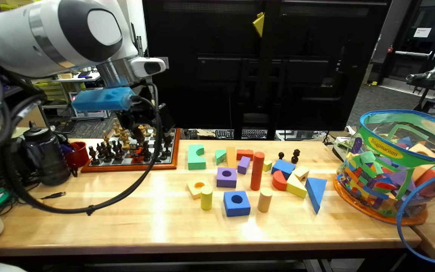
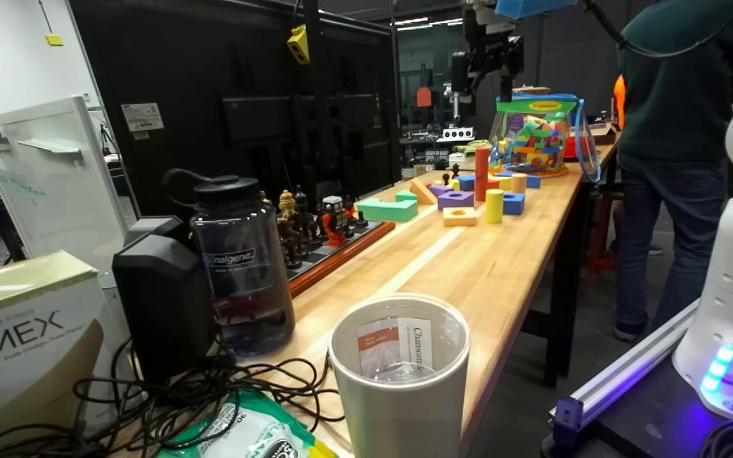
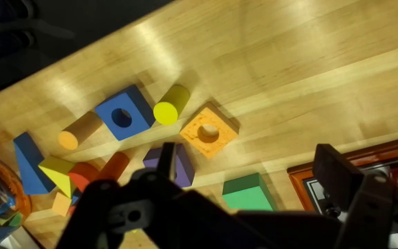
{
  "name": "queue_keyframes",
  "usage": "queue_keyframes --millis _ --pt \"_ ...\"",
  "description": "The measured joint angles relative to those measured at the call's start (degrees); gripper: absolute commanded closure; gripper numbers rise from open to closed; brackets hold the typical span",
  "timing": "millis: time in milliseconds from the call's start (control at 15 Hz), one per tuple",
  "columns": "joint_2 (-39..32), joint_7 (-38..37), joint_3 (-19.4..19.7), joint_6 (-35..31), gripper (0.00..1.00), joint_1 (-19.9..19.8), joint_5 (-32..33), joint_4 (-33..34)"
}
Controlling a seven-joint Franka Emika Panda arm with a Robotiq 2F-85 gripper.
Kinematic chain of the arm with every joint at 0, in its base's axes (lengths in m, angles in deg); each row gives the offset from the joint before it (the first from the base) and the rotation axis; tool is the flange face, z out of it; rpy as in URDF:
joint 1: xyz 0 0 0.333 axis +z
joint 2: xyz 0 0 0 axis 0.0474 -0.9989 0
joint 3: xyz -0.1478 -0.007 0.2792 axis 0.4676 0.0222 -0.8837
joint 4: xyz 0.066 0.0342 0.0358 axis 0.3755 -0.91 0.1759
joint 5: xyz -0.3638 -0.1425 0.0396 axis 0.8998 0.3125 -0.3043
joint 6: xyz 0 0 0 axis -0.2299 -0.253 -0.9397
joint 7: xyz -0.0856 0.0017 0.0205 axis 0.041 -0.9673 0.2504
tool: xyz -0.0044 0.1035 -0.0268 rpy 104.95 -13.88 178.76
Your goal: Put the yellow cylindrical block in the middle of the square object
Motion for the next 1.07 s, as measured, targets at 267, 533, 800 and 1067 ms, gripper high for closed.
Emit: queue_keyframes --millis 267,533,800,1067 --pt "-2.14 -5.74 -0.98 -9.30 0.00 -0.96 3.83 -2.40" --pt "-6.55 -10.28 -0.12 -15.05 0.00 -2.64 2.96 -2.77" --pt "-10.16 -14.68 1.73 -18.16 0.00 -4.33 0.45 -2.68" --pt "-12.15 -16.75 3.83 -20.58 0.00 -5.28 -2.50 -2.73"
